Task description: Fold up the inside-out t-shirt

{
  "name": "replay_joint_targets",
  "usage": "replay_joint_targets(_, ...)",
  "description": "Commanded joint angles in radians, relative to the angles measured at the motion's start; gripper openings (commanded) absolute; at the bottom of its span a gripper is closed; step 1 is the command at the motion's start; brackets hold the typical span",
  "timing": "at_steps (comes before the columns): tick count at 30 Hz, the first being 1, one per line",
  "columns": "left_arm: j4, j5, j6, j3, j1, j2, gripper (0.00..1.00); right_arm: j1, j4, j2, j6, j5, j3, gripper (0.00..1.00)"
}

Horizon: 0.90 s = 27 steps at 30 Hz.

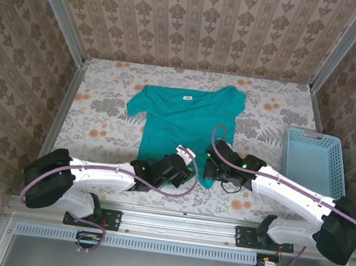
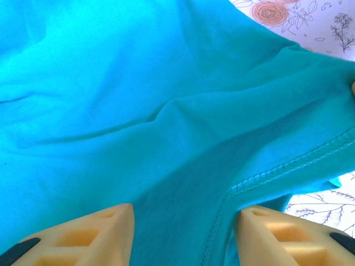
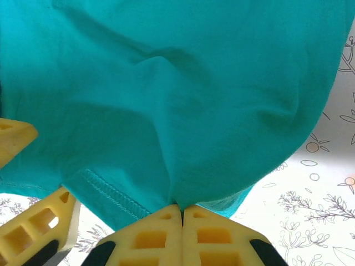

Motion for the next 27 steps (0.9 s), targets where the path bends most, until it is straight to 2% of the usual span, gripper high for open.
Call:
replay_joint_targets(1,-0.006,0.037,0.028,0.018,-0.007,0.034,0.5,-0.005,-0.022,-0.001,-0.018,0.027,0.029,0.02)
replay_joint_targets(8,0.002,0.065,0.029,0.04,-0.003,0.105,0.54,-0.005,-0.01,-0.021,-0.015,0.019,0.022,0.02)
replay_joint_targets(14,-0.005,0.05,0.025,0.036,0.011,0.092,0.4,-0.005,-0.031,-0.033,-0.019,0.045,0.012,0.03)
replay_joint_targets(18,-0.04,0.037,0.03,0.056,0.004,0.078,0.24,-0.01,-0.034,-0.033,-0.022,0.074,-0.013,0.03)
replay_joint_targets(22,-0.025,0.03,0.019,0.03,0.006,0.031,0.14,-0.01,-0.048,-0.036,-0.021,0.099,-0.03,0.04)
replay_joint_targets(27,-0.021,0.101,-0.002,0.028,0.023,-0.04,0.02,-0.011,-0.053,-0.047,-0.042,0.106,-0.047,0.12)
